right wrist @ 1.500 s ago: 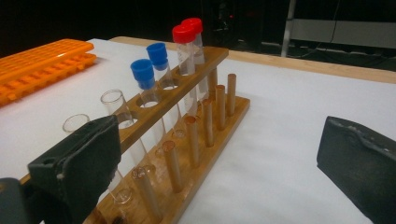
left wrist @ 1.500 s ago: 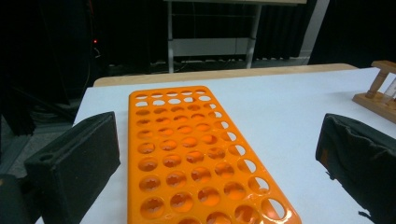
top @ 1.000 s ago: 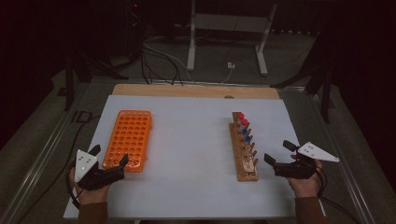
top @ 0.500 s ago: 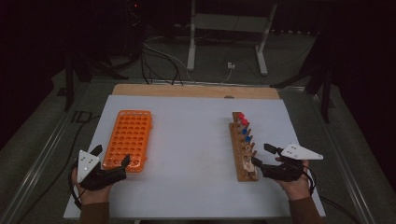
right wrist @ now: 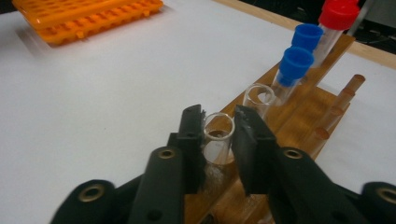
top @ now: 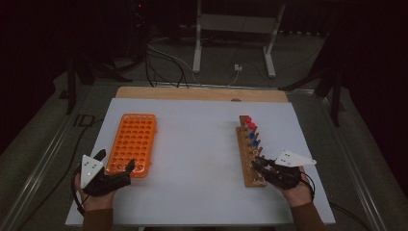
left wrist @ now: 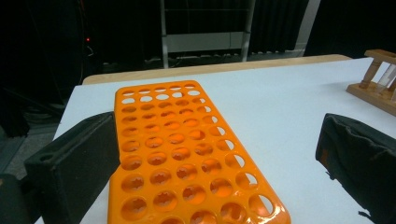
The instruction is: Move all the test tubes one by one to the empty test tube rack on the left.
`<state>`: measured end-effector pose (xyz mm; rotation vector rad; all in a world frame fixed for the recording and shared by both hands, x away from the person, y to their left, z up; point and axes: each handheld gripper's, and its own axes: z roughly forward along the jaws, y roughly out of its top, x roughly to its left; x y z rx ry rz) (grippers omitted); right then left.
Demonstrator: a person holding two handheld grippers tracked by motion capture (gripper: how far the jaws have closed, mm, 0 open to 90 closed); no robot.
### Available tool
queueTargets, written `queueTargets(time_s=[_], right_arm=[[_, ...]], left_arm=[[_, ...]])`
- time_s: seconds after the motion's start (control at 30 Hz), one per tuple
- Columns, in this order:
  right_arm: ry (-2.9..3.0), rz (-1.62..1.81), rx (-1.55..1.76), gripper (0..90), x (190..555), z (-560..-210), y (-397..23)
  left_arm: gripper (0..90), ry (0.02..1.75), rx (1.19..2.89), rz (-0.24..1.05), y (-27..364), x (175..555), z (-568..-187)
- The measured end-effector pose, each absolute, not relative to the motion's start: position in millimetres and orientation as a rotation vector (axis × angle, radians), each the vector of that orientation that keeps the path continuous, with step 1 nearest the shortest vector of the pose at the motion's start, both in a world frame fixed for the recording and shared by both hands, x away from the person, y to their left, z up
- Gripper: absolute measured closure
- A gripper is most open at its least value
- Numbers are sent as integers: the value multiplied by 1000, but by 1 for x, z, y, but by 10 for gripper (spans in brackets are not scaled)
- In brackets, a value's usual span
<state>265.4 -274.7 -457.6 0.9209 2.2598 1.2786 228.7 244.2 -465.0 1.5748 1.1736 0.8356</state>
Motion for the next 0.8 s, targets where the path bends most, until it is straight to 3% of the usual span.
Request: queueTargets(time_s=[0.8], right_arm=[[2248,1260,922,759,267,-445,-268]], left_arm=[[4,1158,1610,832,240,231,-466]])
